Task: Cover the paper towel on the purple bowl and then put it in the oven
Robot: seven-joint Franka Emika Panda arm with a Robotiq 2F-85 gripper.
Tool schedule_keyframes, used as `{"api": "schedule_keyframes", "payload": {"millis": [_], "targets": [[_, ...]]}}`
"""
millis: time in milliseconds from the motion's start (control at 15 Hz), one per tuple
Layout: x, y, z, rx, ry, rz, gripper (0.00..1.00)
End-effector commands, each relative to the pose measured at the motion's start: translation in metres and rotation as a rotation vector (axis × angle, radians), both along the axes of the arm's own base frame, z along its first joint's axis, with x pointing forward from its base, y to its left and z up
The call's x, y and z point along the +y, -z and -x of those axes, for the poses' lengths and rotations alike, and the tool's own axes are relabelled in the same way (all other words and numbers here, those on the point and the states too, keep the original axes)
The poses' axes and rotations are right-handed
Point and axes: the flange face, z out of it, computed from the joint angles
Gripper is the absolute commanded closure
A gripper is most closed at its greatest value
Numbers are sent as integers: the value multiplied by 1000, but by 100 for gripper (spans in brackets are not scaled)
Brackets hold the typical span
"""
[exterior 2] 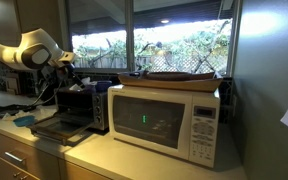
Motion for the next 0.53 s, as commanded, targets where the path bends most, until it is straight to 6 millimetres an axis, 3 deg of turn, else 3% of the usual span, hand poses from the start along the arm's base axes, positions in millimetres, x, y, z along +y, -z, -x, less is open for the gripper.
{"api": "schedule_keyframes", "payload": {"millis": [0,467], "targets": [[0,-2,0,85,41,-26,0],[-2,-22,2,188,104,-81,0]]}}
